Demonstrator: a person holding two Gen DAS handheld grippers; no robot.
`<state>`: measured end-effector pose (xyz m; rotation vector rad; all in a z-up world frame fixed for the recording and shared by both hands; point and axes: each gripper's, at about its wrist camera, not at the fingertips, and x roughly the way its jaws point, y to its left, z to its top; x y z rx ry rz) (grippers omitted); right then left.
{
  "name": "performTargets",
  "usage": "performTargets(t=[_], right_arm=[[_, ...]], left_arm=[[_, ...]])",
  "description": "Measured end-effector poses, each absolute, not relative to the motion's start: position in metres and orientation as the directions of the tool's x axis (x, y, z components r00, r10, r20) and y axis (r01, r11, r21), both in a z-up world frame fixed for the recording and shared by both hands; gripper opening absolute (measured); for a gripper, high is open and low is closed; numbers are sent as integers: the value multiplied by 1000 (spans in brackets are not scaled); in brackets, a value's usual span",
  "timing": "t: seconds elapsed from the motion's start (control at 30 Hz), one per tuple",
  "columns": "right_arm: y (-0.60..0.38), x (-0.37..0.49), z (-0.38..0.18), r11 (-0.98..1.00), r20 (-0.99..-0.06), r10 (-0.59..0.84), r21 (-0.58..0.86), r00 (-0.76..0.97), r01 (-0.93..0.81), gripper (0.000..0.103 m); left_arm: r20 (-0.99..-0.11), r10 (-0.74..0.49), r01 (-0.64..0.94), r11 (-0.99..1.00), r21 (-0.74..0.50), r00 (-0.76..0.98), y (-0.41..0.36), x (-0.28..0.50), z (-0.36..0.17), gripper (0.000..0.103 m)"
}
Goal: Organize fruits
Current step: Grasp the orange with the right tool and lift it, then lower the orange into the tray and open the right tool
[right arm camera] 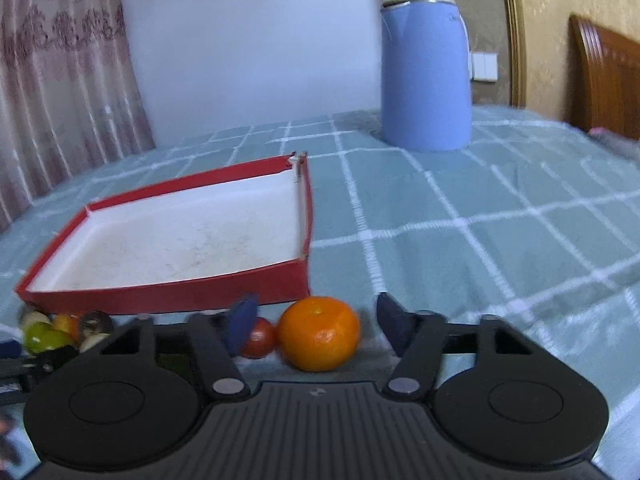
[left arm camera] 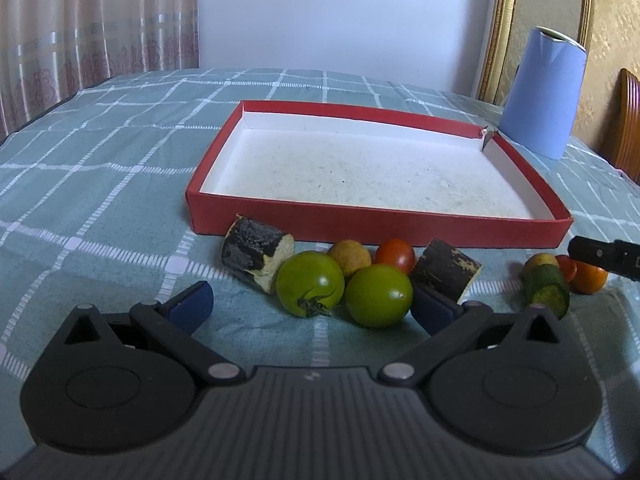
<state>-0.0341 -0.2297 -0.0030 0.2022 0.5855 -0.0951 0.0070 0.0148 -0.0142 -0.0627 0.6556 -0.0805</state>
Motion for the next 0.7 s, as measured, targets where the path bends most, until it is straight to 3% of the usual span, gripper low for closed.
performTargets(t=[0.07, 0.37, 0.7], right_arm=[[-231, -36, -4, 973, -554, -45, 164, 831, 162, 42], [-227, -38, -2, 980, -542, -26, 154, 840, 130, 40], [-189, -11, 33, 1000, -405, 25, 14, 914, -22, 40]], left_arm=[[-605, -94, 55, 995, -83, 791, 15, 7, -14, 103], [-600, -95, 54, 995, -86, 794, 14, 9, -15, 103], [-590, -105, 54, 993, -104, 801, 18, 8, -16, 103]])
